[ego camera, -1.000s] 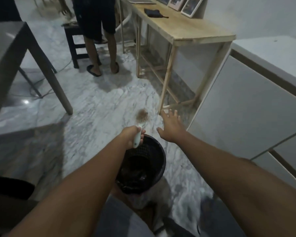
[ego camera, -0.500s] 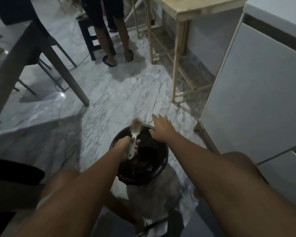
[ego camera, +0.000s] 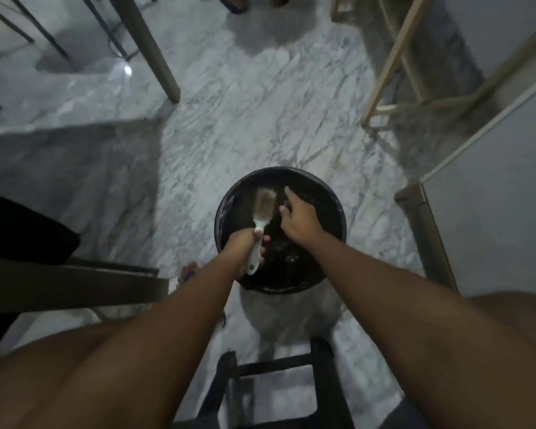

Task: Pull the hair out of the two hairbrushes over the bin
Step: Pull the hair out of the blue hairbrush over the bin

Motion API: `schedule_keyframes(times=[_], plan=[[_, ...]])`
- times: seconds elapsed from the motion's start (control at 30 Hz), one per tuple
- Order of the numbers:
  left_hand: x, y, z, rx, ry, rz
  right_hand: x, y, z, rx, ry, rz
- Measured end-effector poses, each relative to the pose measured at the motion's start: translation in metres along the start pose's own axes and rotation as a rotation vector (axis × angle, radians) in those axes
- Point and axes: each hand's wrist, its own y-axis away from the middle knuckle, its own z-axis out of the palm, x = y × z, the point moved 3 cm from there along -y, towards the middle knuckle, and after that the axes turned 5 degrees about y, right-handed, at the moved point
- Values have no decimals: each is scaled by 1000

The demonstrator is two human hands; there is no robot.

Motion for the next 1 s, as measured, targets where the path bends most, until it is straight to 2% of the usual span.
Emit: schedule_keyframes(times=[0.17, 0.27, 0.5, 0.67, 0.83, 0.87, 0.9, 1.0], plan=[[11, -24, -7, -36, -56, 85, -7, -19, 21, 81, -53, -19], [13, -30, -7, -52, -95, 59, -6, -24, 24, 187, -104, 34], [0, -34, 0, -41, -6, 39, 6, -22, 11, 357, -138, 80], [-21, -36, 9, 17, -25, 27, 19, -4, -7, 632, -167, 49], [-26, -39, 17, 32, 72, -9, 33, 16, -20, 907, -294, 118], [-26, -41, 17, 37, 81, 2, 37, 17, -20, 897, -293, 136], [-25, -42, 16, 35, 85, 15, 39, 16, -18, 809, -262, 149], [-22, -45, 10, -3, 61, 35, 47, 13, 0, 245, 24, 287]])
